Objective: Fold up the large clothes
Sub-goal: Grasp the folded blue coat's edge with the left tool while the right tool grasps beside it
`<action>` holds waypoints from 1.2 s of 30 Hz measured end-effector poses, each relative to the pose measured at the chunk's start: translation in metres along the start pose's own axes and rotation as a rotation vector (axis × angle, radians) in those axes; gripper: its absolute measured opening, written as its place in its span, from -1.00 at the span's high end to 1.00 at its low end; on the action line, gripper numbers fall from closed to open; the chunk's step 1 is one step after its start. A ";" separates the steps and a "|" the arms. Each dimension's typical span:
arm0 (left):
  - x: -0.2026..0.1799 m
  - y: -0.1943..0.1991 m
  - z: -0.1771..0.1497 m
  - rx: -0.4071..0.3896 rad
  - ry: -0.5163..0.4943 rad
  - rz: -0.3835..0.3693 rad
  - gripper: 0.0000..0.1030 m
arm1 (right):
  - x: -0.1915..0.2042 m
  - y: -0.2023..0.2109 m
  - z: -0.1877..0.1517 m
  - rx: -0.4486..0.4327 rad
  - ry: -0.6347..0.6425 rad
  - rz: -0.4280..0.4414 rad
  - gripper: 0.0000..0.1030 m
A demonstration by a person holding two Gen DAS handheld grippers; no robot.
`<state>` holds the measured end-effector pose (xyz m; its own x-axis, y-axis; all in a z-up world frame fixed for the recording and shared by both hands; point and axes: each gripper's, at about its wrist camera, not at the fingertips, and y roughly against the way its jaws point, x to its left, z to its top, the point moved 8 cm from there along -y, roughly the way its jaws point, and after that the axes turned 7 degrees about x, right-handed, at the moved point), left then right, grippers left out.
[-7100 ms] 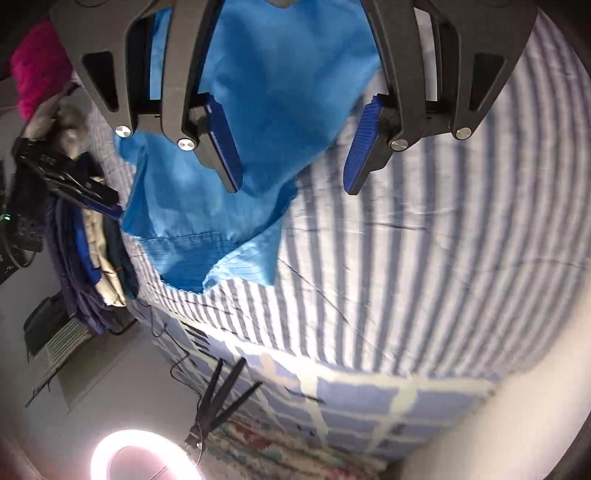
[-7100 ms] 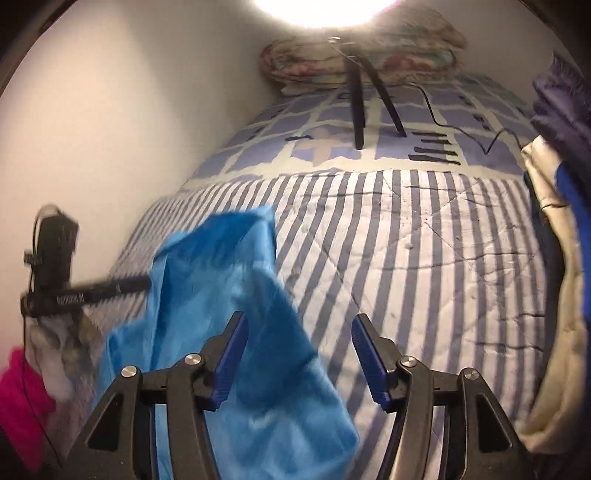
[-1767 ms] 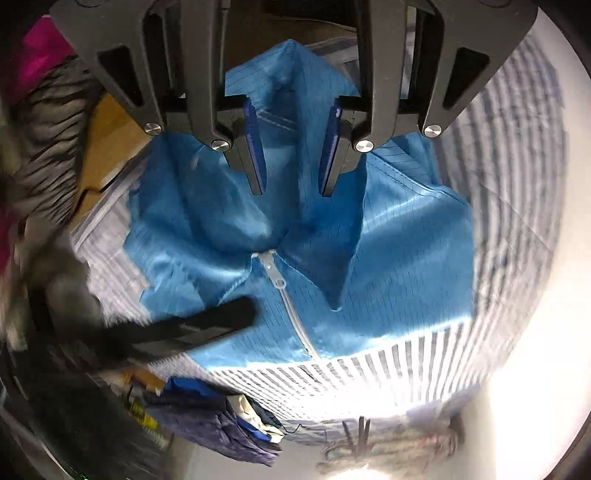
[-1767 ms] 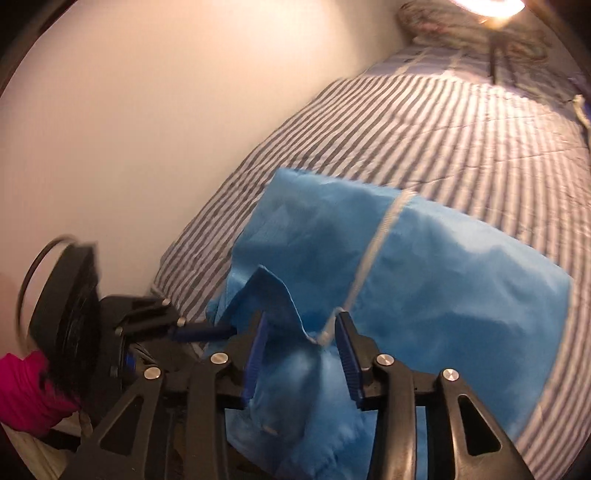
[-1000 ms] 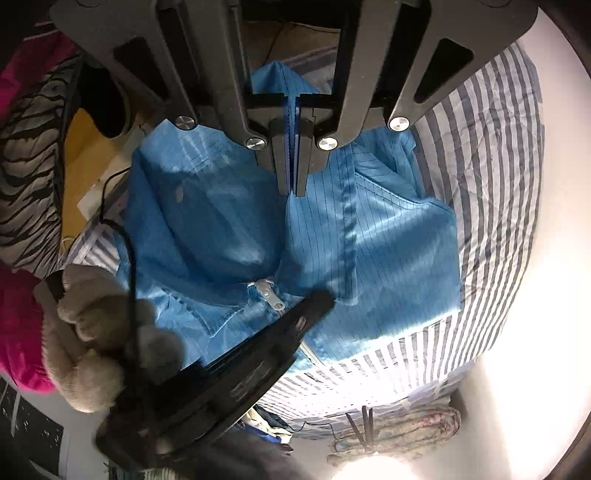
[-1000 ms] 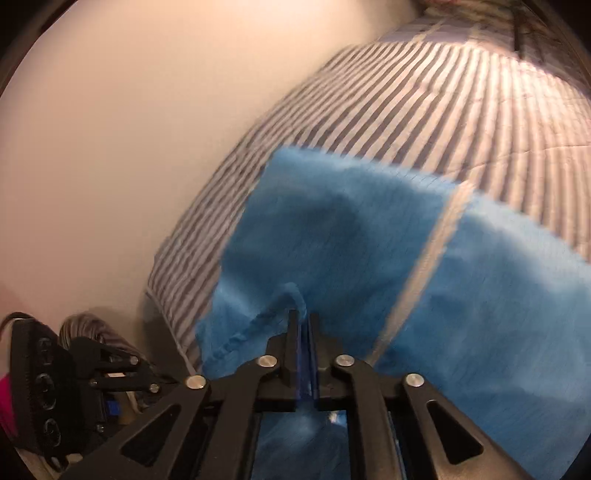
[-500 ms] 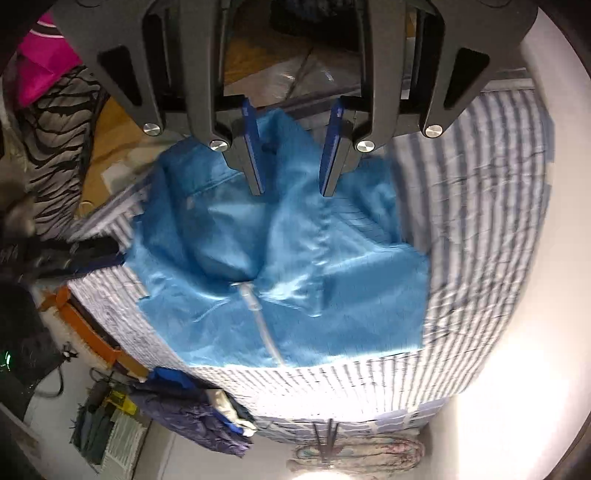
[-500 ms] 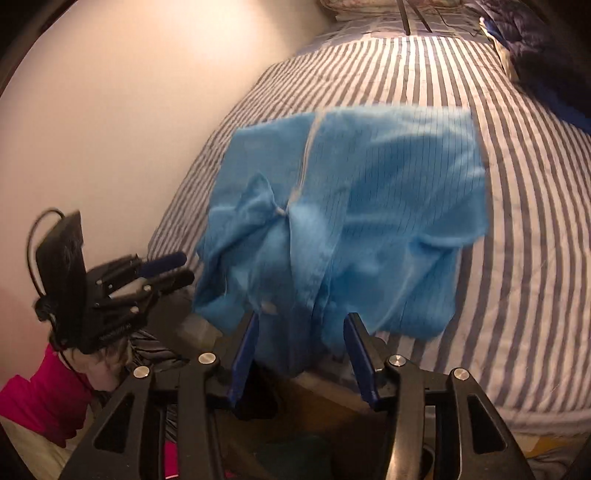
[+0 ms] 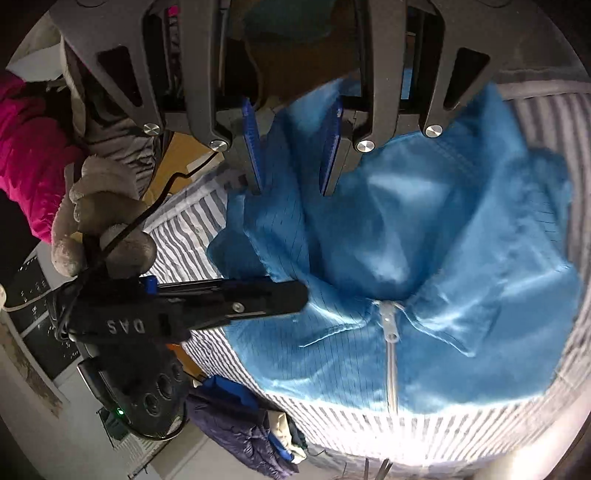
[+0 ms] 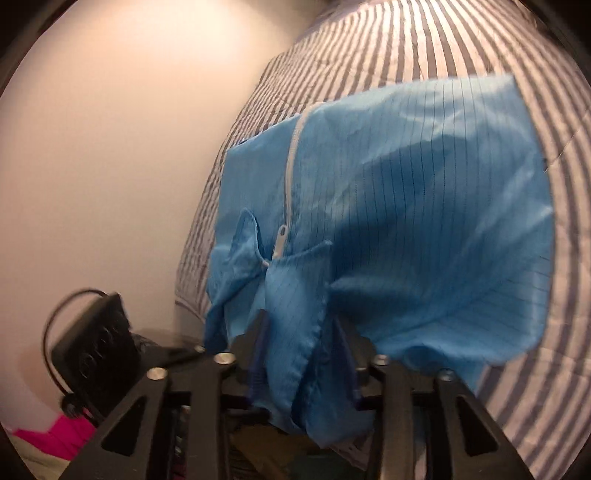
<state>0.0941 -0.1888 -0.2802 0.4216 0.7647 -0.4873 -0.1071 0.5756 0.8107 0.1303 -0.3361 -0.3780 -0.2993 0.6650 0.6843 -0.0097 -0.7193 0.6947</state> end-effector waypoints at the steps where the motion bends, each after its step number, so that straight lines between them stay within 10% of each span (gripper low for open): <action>1: 0.003 -0.003 0.001 0.000 0.015 -0.004 0.42 | -0.002 0.000 0.002 -0.002 -0.009 0.018 0.68; 9: 0.021 -0.018 0.002 0.019 0.116 -0.116 0.43 | -0.011 0.010 0.004 -0.069 -0.039 0.063 1.00; 11: 0.017 -0.018 0.002 0.014 0.099 -0.135 0.92 | -0.013 0.011 0.005 -0.078 -0.043 0.059 1.00; 19: -0.001 0.007 -0.003 -0.065 0.035 -0.090 1.00 | -0.017 0.028 0.010 -0.146 -0.017 -0.098 1.00; 32: 0.007 0.046 -0.001 -0.084 -0.020 0.040 1.00 | 0.033 0.049 0.001 -0.204 0.219 -0.314 0.59; 36: 0.039 0.069 0.005 -0.126 -0.037 0.238 1.00 | 0.045 0.019 -0.004 -0.147 0.310 -0.378 0.59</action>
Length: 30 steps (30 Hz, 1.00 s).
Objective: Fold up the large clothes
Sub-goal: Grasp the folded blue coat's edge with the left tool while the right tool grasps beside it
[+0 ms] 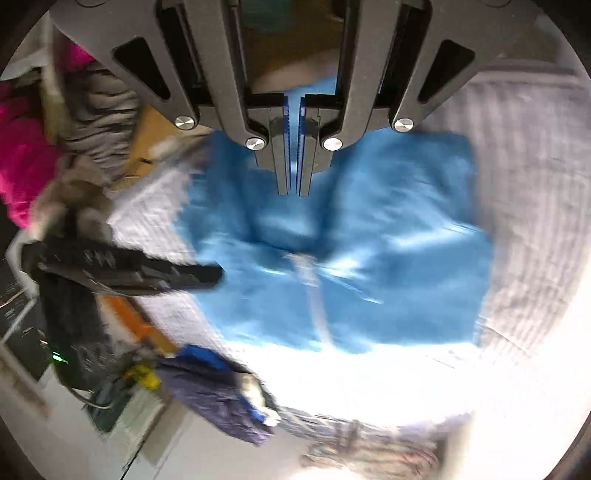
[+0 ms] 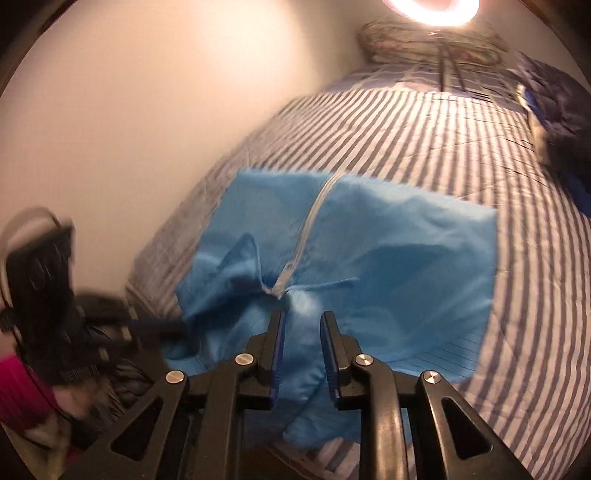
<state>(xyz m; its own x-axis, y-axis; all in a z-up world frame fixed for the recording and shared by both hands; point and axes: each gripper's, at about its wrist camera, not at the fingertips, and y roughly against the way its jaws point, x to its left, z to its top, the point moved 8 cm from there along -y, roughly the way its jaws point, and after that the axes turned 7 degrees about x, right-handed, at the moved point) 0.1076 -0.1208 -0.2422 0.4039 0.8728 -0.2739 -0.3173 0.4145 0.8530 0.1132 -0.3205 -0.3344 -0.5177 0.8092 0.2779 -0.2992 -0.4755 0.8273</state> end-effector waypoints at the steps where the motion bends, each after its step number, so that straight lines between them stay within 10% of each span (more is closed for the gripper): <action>1: 0.011 -0.002 0.002 0.001 0.005 0.048 1.00 | 0.003 -0.009 0.000 0.018 0.011 -0.021 0.59; 9: 0.053 -0.051 -0.021 0.173 0.004 0.123 1.00 | -0.008 -0.040 -0.019 0.136 0.012 -0.083 0.58; 14: 0.059 -0.010 0.005 0.069 0.019 0.096 0.94 | -0.041 0.040 -0.016 -0.054 -0.088 -0.072 0.17; 16: 0.081 0.006 0.018 0.023 0.084 0.106 0.11 | -0.068 0.061 -0.026 -0.081 -0.192 -0.048 0.10; 18: 0.109 0.015 0.026 -0.013 0.184 0.098 -0.22 | -0.093 0.066 -0.034 -0.072 -0.286 -0.016 0.10; 26: 0.161 -0.008 0.024 0.062 0.386 0.006 -0.19 | -0.128 0.034 -0.049 -0.027 -0.485 0.183 0.35; 30: 0.165 -0.022 0.020 0.107 0.410 -0.006 0.78 | -0.123 0.035 -0.048 -0.027 -0.499 0.210 0.93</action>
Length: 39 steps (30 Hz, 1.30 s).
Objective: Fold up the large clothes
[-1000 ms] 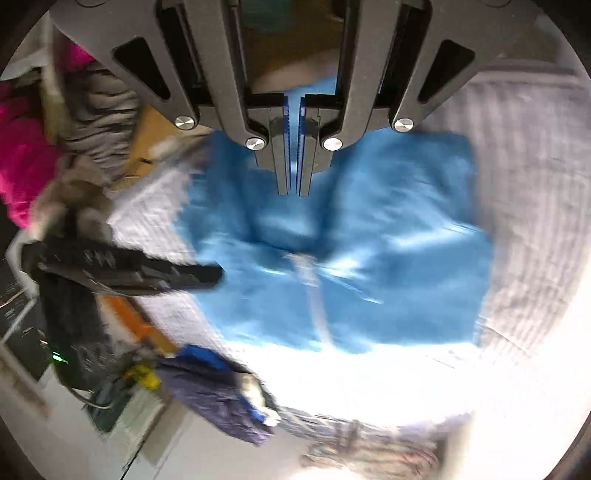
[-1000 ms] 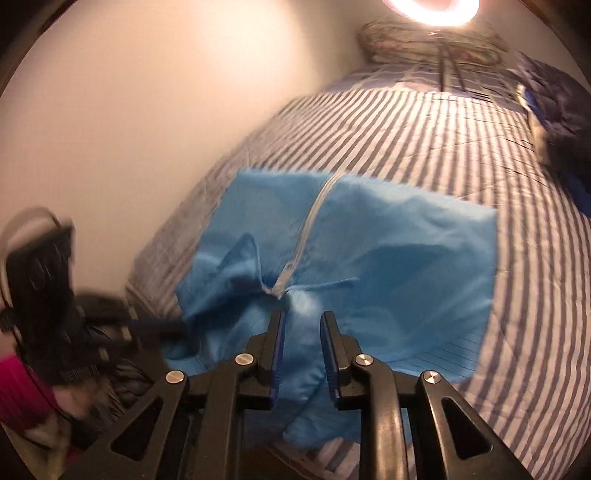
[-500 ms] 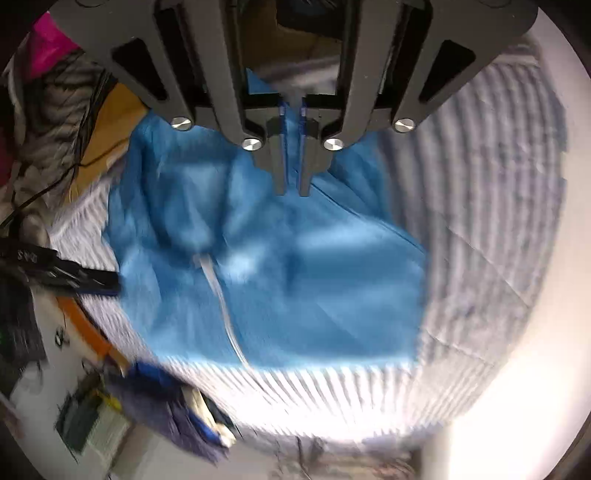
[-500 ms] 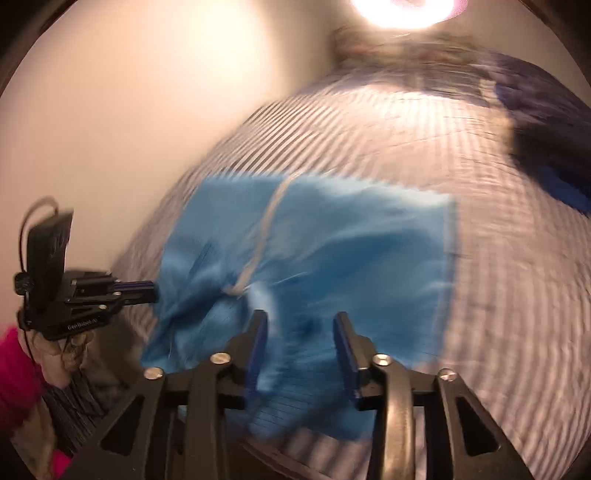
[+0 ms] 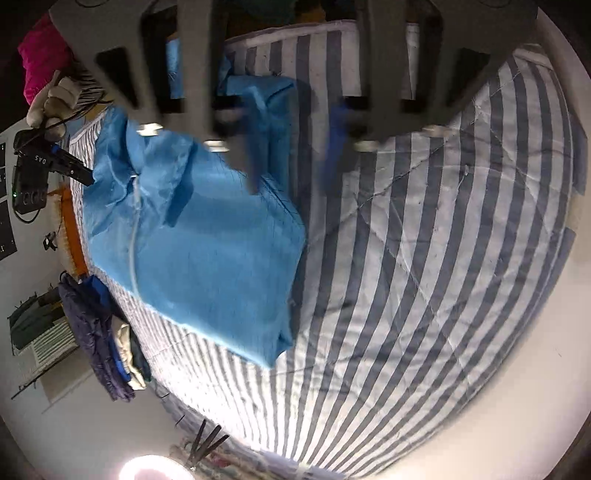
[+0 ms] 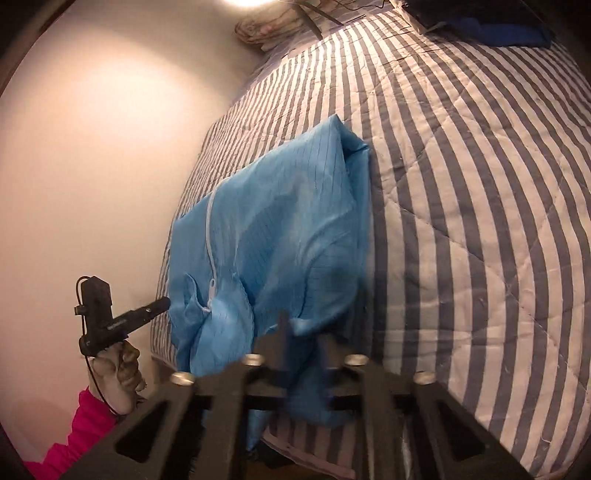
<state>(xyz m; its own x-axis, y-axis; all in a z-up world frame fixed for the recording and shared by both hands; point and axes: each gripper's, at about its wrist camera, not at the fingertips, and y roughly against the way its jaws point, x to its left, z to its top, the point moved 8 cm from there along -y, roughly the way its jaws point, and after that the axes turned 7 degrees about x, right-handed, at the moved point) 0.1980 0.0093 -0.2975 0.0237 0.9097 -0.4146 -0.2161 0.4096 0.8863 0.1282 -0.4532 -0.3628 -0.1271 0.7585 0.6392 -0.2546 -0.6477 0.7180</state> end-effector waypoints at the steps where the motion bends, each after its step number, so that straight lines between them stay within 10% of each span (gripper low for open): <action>1: -0.001 -0.001 -0.002 0.006 0.004 -0.001 0.85 | 0.008 -0.001 0.000 0.001 0.013 -0.003 0.97; 9: 0.013 0.019 -0.002 -0.047 0.072 -0.004 0.85 | 0.011 -0.035 -0.007 0.042 0.041 -0.148 0.92; 13: -0.004 0.048 0.009 -0.138 -0.005 0.018 0.85 | 0.024 0.009 0.006 -0.100 0.146 -0.301 0.43; 18: -0.053 0.049 0.040 -0.197 -0.163 0.074 0.85 | 0.069 0.032 0.045 -0.255 0.282 -0.336 0.34; 29: -0.146 -0.013 0.097 -0.141 -0.352 0.072 0.85 | 0.115 -0.064 0.108 -0.094 0.398 -0.294 0.48; 39: -0.107 -0.087 0.092 0.020 -0.319 0.106 0.83 | 0.055 -0.123 0.109 0.049 0.362 -0.365 0.80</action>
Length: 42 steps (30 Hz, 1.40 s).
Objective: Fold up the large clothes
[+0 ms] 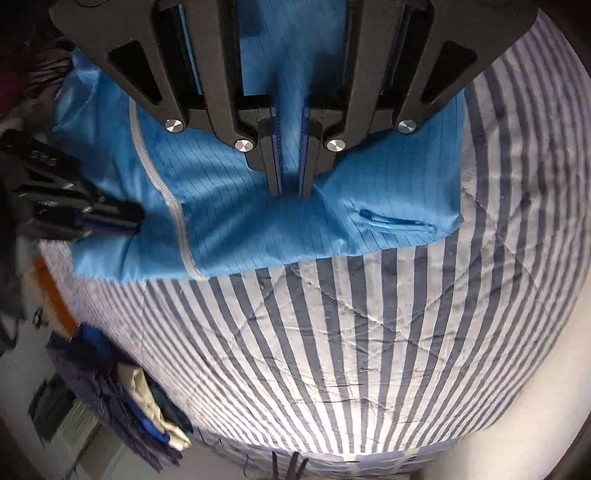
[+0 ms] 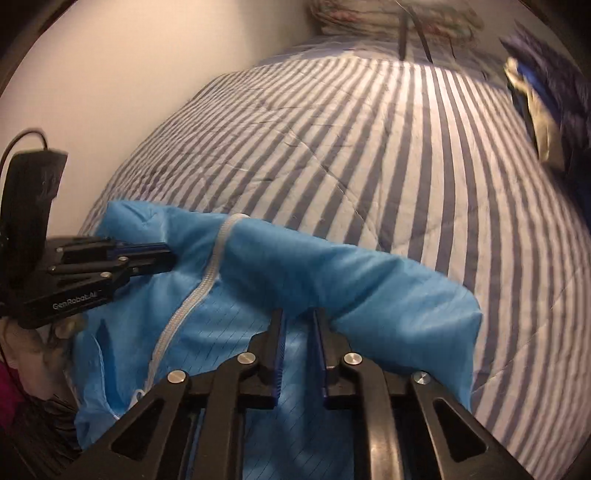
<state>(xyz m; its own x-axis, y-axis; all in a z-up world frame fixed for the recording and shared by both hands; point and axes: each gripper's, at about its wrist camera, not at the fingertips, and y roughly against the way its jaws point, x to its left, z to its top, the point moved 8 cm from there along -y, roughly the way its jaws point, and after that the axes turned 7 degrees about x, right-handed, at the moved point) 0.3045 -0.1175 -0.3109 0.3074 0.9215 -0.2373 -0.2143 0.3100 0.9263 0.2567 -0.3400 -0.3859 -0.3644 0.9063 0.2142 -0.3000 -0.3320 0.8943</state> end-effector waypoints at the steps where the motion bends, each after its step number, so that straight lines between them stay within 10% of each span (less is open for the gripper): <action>1: 0.000 0.001 0.000 0.003 -0.003 -0.003 0.83 | -0.002 0.003 0.000 0.005 -0.014 0.018 0.80; 7: 0.011 0.047 0.001 -0.103 0.020 0.003 0.83 | -0.040 0.061 -0.011 -0.138 -0.141 0.180 0.60; 17: 0.051 0.018 -0.016 -0.042 0.092 0.029 0.83 | -0.101 0.024 -0.020 -0.065 -0.224 0.004 0.66; 25: 0.055 0.046 -0.019 -0.104 0.110 0.060 0.83 | -0.133 0.065 -0.034 -0.171 -0.367 0.144 0.39; 36: 0.079 0.086 -0.053 -0.162 0.298 -0.196 0.83 | -0.036 0.070 -0.045 -0.174 -0.043 0.038 0.39; 42: 0.071 0.047 -0.084 -0.052 0.237 -0.083 0.83 | -0.037 0.040 -0.068 -0.041 -0.023 0.010 0.51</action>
<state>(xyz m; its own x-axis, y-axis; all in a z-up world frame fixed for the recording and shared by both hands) 0.2383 -0.0177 -0.3090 0.1018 0.9197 -0.3792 -0.2470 0.3926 0.8859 0.1981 -0.4041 -0.3851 -0.3475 0.9085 0.2319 -0.3329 -0.3508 0.8753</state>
